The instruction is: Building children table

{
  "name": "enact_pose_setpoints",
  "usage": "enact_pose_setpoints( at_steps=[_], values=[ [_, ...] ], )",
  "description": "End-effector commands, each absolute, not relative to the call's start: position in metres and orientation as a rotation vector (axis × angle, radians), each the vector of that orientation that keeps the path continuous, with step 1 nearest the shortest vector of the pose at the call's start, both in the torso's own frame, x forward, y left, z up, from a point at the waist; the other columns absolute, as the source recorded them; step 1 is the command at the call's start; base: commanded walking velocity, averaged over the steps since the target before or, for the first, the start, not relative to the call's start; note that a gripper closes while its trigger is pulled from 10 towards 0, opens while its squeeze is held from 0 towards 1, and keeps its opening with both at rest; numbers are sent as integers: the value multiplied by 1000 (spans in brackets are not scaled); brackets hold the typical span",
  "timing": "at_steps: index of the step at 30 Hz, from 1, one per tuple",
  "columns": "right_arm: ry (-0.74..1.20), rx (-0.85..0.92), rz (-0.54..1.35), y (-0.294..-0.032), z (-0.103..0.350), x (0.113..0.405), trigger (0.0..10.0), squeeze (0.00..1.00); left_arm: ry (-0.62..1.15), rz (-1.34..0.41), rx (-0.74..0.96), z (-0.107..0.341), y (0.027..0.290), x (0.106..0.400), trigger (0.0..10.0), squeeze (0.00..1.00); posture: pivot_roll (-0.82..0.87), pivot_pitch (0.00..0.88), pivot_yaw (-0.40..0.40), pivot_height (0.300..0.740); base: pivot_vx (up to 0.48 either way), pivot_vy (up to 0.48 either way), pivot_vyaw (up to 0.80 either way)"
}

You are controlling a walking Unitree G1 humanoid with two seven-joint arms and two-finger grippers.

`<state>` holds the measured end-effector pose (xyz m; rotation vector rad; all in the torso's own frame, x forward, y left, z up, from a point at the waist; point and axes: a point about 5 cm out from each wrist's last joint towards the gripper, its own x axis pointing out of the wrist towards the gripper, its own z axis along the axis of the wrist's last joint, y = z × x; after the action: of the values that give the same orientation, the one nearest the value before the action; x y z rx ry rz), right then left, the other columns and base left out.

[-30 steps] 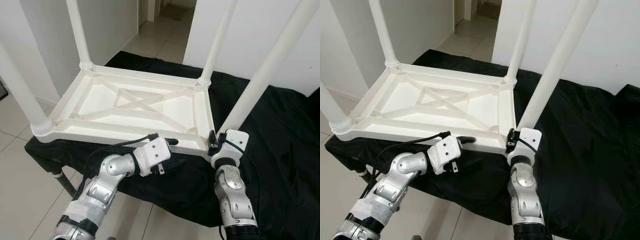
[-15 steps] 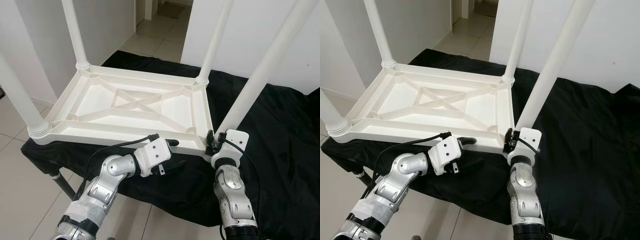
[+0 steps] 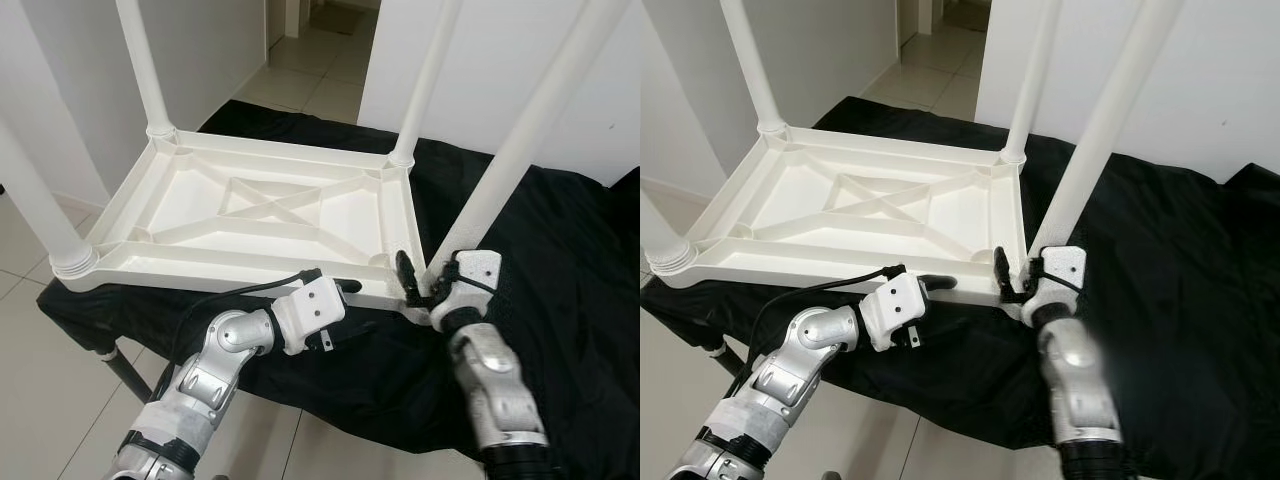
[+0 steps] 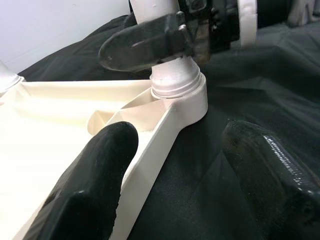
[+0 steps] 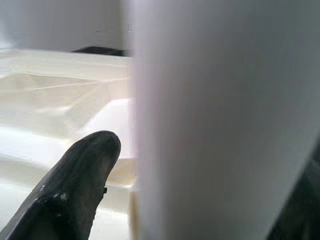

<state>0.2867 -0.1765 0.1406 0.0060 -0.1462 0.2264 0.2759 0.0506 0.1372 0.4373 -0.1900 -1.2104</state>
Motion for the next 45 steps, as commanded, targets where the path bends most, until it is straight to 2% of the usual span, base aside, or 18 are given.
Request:
enact_pose_setpoints(
  at_steps=[1,3,7,10,19,20,21,22,37,38,41,45],
  values=[
    [-124,9,303,-177,133,283,10000,0,-191,-1179,422,137,50,275,10000,0,28,48,-77,740,0,0,0],
    [-117,-7,397,-181,132,282,10000,0,-189,-1180,421,136,50,275,10000,0,27,48,-72,740,0,0,0],
    [-111,-23,442,-184,132,284,10000,0,-188,-1181,423,136,50,275,10000,0,26,47,-69,740,0,0,0],
    [-85,-45,553,-190,130,290,10000,0,-191,-1181,425,138,50,277,10000,0,26,44,-58,740,0,0,0],
    [-74,-74,577,-197,130,302,10000,0,-195,-1181,432,139,50,279,10000,0,23,40,-55,740,0,0,0],
    [-75,-79,586,-198,131,306,4863,0,-196,-1182,433,140,49,279,10000,0,25,40,-56,740,0,0,0],
    [-75,-79,586,-198,131,306,4863,0,-196,-1182,433,140,49,279,10000,0,25,40,-56,740,0,0,0],
    [-76,-73,604,-196,131,308,0,0,-198,-1181,432,140,49,279,10000,0,27,40,-59,740,0,0,0],
    [-70,-38,614,-198,126,309,0,0,-193,-1180,425,139,49,278,10000,0,24,49,-62,740,0,0,0],
    [-76,-26,583,-199,125,309,10000,0,-192,-1183,423,139,49,277,10000,0,20,54,-59,740,0,0,0],
    [-77,-26,556,-199,125,309,10000,0,-190,-1185,421,138,48,277,10000,0,20,54,-59,740,0,0,0],
    [-48,-69,426,-197,122,312,10000,0,-185,-1190,417,137,48,275,10000,0,16,63,-62,740,0,0,0]
  ],
)
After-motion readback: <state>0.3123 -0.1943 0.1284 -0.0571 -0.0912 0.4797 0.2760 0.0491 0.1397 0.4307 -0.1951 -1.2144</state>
